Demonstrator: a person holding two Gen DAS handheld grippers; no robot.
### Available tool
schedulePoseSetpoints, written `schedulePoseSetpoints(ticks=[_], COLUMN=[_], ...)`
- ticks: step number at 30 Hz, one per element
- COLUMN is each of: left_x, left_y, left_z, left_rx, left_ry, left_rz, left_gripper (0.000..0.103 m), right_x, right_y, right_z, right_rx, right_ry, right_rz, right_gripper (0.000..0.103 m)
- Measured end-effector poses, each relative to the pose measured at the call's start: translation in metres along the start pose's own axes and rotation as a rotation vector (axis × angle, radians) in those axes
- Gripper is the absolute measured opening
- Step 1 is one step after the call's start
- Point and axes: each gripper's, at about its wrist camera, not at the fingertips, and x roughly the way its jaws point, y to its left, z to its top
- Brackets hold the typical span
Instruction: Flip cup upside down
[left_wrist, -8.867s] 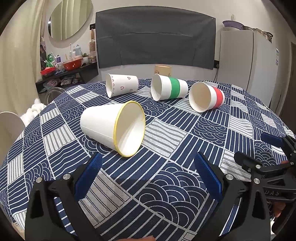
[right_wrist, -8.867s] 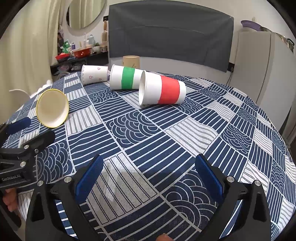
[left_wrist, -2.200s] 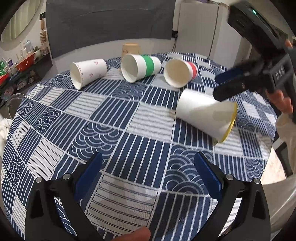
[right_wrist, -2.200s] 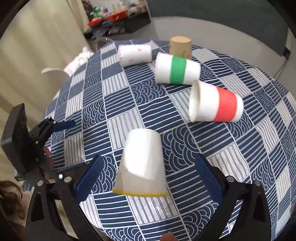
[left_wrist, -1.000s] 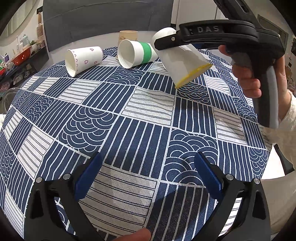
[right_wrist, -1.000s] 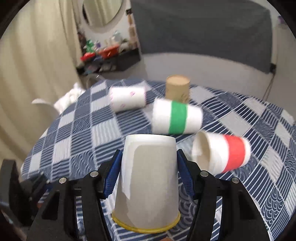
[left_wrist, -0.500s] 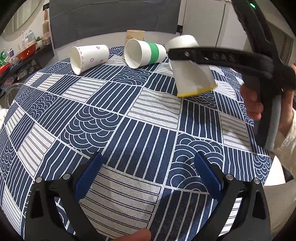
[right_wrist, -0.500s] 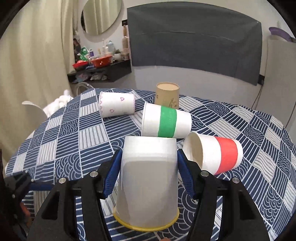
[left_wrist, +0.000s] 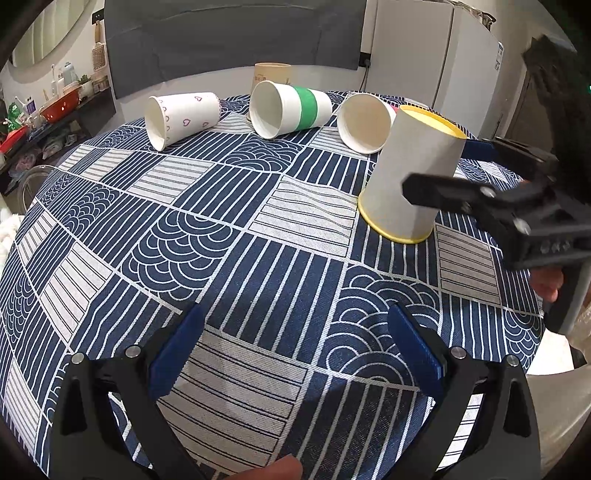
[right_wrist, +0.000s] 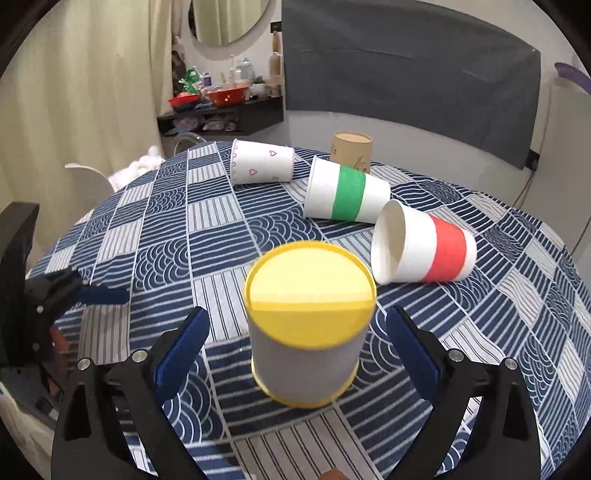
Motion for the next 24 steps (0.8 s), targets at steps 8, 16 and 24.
schedulePoseSetpoints(ticks=[8, 16, 24], left_x=[-0.009, -0.018, -0.014], left_y=[-0.011, -0.025, -0.035], left_z=[0.001, 0.002, -0.002], left_rx=[-0.022, -0.027, -0.027], left_ry=[-0.073, -0.172, -0.192], left_rz=[-0.014, 0.027, 0.121], left_gripper=[0.097, 0.097, 0.097], right_x=[-0.027, -0.03, -0.033], right_y=[0.001, -0.017, -0.034], right_z=[-0.025, -0.042, -0.051], right_rx=[-0.002, 0.049, 0.148], right_ry=[-0.027, -0.047, -0.088], right_rz=[-0.063, -0.095, -0.088], right_gripper=[0.095, 0.095, 0.095])
